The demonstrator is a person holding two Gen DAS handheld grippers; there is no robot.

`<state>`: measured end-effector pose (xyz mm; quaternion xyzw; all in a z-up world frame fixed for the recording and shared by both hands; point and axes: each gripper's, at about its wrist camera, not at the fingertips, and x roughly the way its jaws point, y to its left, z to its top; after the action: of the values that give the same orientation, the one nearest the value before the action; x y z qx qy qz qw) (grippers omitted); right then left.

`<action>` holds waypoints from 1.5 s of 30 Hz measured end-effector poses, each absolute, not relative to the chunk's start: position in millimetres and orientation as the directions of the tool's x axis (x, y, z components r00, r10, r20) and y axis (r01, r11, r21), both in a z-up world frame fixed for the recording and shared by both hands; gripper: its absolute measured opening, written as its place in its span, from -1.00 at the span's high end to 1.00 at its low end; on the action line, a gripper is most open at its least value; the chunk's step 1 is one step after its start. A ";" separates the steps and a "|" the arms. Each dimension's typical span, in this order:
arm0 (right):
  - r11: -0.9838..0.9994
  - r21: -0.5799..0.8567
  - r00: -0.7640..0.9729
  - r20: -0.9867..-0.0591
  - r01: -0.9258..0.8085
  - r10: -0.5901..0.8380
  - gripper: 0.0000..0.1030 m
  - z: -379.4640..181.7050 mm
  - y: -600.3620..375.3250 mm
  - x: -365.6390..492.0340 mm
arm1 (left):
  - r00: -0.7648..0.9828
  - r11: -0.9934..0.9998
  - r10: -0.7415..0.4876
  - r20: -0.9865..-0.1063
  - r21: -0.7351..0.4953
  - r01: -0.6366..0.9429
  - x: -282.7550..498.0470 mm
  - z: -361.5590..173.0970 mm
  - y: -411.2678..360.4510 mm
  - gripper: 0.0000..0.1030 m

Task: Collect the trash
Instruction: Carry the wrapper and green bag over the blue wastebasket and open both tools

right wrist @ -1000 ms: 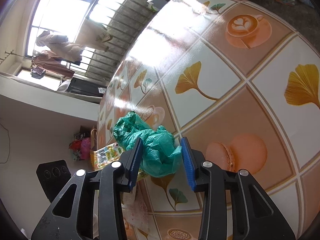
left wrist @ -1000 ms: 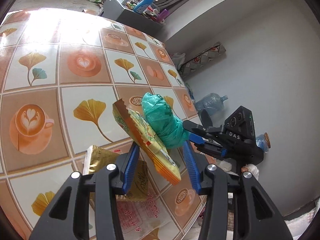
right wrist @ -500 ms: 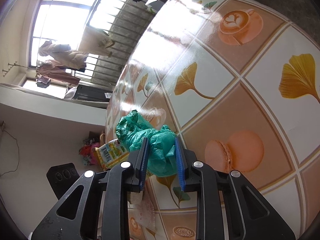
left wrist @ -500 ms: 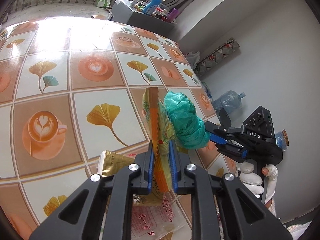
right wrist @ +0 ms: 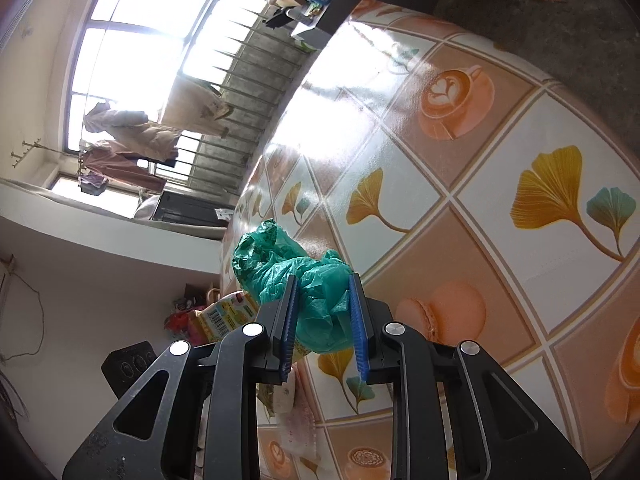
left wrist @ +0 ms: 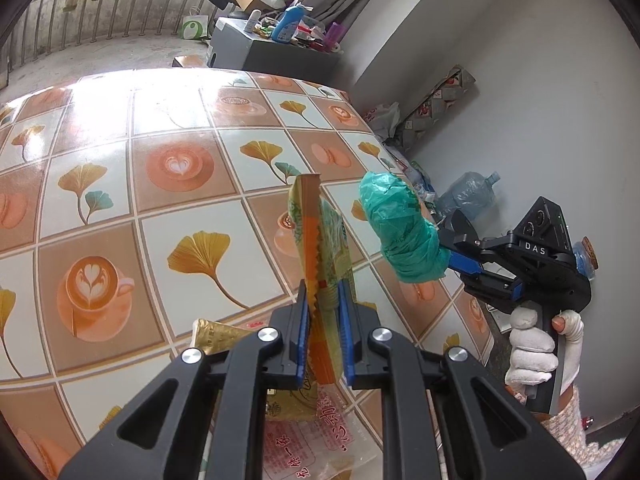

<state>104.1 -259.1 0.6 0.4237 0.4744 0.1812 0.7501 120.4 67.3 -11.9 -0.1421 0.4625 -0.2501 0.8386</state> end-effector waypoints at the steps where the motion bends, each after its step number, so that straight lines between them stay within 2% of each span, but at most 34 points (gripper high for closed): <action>1: 0.573 0.809 0.491 -0.554 0.130 0.672 0.57 2.7 -260.1 103.2 | 0.450 0.838 -0.546 -0.706 -0.460 0.294 119.9 -10.8 65.5 0.75; 15: 0.549 0.826 0.571 -0.516 0.132 0.638 0.57 16.8 -287.6 81.1 | 0.498 0.864 -0.497 -0.711 -0.348 0.364 109.7 8.6 37.4 0.75; 31: 0.479 0.863 0.677 -0.450 0.162 0.582 0.57 20.1 -351.2 46.7 | 0.480 0.835 -0.512 -0.713 -0.281 0.473 116.6 35.1 -20.7 0.75; 38: 0.439 0.873 0.774 -0.425 0.213 0.469 0.57 21.9 -408.9 11.3 | 0.408 0.767 -0.564 -0.718 -0.272 0.581 125.0 50.9 -73.3 0.75; 45: 0.366 0.870 0.862 -0.436 0.330 0.259 0.57 4.5 -473.7 -44.3 | 0.284 0.663 -0.608 -0.742 -0.276 0.696 134.2 59.1 -144.9 0.75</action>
<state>-44.3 -473.7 4.5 0.5626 0.2619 -0.0227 0.7838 134.2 -144.9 59.1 0.0503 0.4380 -0.4074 0.7998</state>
